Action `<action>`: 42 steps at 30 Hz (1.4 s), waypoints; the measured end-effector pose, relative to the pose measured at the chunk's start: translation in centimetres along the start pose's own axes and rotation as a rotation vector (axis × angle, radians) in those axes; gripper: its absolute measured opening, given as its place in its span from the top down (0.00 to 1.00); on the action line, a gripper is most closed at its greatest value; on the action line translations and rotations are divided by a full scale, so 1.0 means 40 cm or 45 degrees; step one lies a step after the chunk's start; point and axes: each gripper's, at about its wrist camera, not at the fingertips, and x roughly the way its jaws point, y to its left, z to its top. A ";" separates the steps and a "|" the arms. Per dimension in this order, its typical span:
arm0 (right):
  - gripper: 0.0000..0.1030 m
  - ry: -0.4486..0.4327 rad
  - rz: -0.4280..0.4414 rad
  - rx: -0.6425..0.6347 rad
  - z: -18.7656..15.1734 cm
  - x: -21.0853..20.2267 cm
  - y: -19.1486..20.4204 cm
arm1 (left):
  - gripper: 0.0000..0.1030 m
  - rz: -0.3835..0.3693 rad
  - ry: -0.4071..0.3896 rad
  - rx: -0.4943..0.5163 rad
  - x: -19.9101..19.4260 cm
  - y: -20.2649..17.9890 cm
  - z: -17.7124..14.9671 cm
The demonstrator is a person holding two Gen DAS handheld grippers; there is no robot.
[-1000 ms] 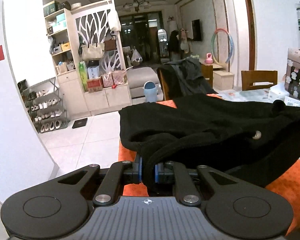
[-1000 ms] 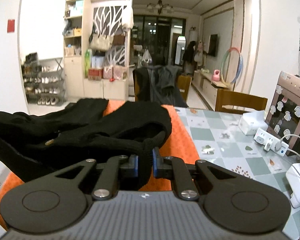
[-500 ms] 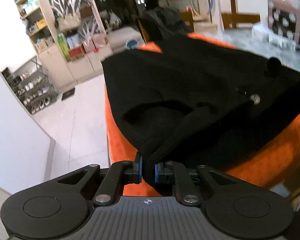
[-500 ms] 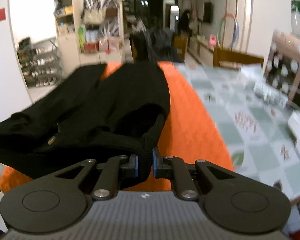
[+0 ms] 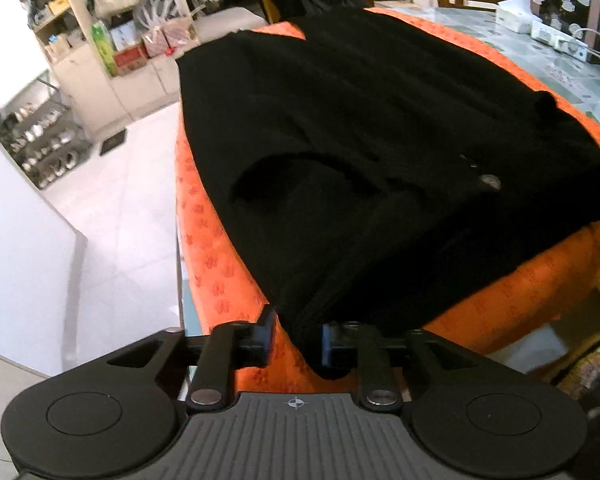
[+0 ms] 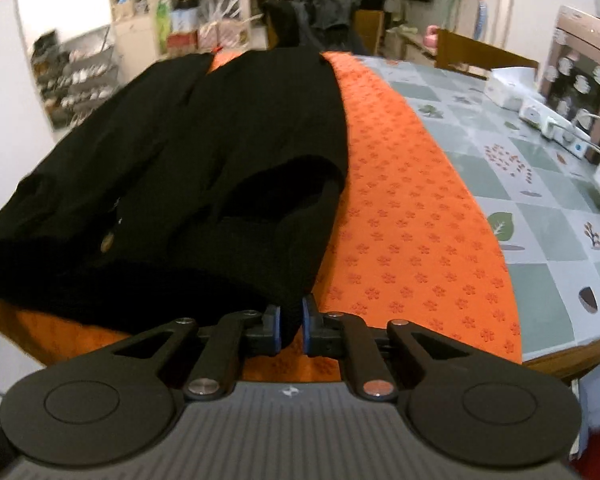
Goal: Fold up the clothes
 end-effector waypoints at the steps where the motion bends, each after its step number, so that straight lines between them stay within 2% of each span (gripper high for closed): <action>1: 0.86 0.011 0.011 -0.012 0.000 -0.004 0.001 | 0.66 -0.017 -0.007 -0.007 -0.010 0.008 -0.002; 5: 0.84 0.036 0.041 0.011 0.011 -0.047 -0.019 | 0.64 -0.087 -0.089 -0.080 -0.059 0.050 0.003; 9: 0.80 -0.035 0.026 0.028 0.050 -0.097 -0.040 | 0.65 -0.133 -0.198 -0.153 -0.088 0.063 0.032; 11: 0.80 -0.060 0.023 0.029 0.075 -0.089 -0.044 | 0.65 -0.184 -0.231 -0.173 -0.101 0.060 0.043; 15: 0.79 -0.107 0.041 0.045 0.123 -0.060 -0.045 | 0.62 -0.219 -0.285 -0.151 -0.107 0.057 0.065; 20: 0.76 -0.067 0.068 0.001 0.166 0.033 -0.023 | 0.59 -0.183 -0.243 -0.117 -0.056 0.043 0.077; 22: 0.70 -0.040 0.071 -0.013 0.161 0.070 -0.013 | 0.59 -0.173 -0.205 -0.112 -0.033 0.042 0.079; 24: 0.71 0.104 0.070 -0.010 0.143 0.124 -0.014 | 0.58 -0.179 -0.194 -0.099 -0.023 0.035 0.086; 25: 0.71 0.173 0.070 -0.009 0.135 0.150 -0.015 | 0.56 -0.187 -0.200 -0.089 -0.021 0.029 0.092; 28: 0.71 0.170 0.090 0.016 0.147 0.148 -0.027 | 0.51 -0.237 -0.240 -0.040 -0.015 0.000 0.125; 32: 0.71 0.043 0.091 -0.012 0.200 0.109 -0.028 | 0.46 -0.363 -0.253 0.028 0.022 -0.063 0.175; 36: 0.71 0.054 0.130 -0.036 0.234 0.149 -0.028 | 0.35 -0.459 -0.268 0.180 0.066 -0.161 0.205; 38: 0.73 0.082 0.169 -0.073 0.244 0.180 -0.022 | 0.34 -0.502 -0.253 0.265 0.089 -0.213 0.210; 42: 0.73 0.107 0.171 -0.172 0.259 0.233 -0.011 | 0.27 -0.584 -0.232 0.398 0.128 -0.299 0.196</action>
